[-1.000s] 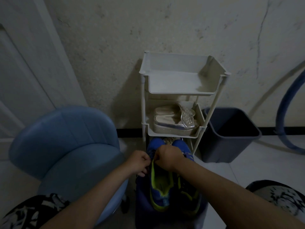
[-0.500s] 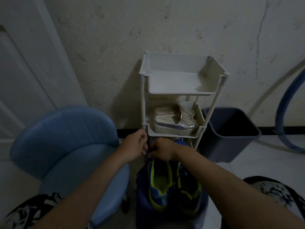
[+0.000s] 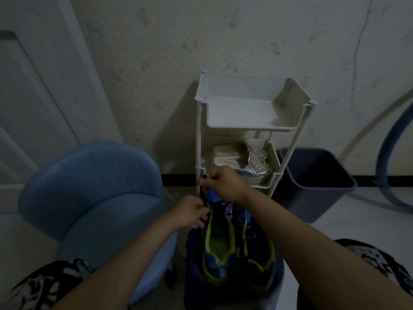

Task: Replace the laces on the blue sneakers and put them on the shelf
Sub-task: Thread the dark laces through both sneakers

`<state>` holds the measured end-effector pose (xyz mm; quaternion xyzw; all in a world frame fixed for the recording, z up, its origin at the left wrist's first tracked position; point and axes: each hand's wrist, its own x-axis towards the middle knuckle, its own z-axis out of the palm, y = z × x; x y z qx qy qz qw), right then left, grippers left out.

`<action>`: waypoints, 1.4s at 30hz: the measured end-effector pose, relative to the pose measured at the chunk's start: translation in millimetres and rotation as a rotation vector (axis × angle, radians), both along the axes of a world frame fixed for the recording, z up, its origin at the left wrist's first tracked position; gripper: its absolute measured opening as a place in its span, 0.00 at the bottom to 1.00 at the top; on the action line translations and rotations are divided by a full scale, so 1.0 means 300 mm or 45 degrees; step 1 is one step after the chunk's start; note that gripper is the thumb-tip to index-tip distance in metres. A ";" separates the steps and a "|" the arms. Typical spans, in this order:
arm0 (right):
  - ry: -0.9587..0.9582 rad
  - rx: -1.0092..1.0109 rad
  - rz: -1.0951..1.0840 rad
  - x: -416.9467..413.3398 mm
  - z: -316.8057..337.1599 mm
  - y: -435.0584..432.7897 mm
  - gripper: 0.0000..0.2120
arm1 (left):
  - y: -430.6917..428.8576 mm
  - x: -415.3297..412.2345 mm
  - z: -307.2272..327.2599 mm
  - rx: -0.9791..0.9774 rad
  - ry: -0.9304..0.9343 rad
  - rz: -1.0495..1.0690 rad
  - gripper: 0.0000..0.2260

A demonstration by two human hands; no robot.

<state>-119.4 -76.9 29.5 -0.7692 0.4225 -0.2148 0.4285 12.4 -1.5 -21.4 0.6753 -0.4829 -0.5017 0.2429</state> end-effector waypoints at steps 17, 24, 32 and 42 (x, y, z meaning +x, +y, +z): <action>0.446 0.089 0.239 -0.017 -0.018 0.004 0.09 | -0.026 0.027 0.203 -0.475 0.492 0.587 0.09; 0.032 0.063 0.085 -0.008 -0.002 -0.001 0.12 | 0.023 0.000 0.112 0.036 -0.083 -0.134 0.05; 0.458 0.101 0.232 -0.013 -0.044 0.020 0.12 | -0.017 0.007 0.086 -0.025 0.112 0.298 0.10; 0.906 -0.139 0.404 0.025 -0.145 0.005 0.13 | -0.023 0.155 0.060 0.197 -0.667 0.147 0.10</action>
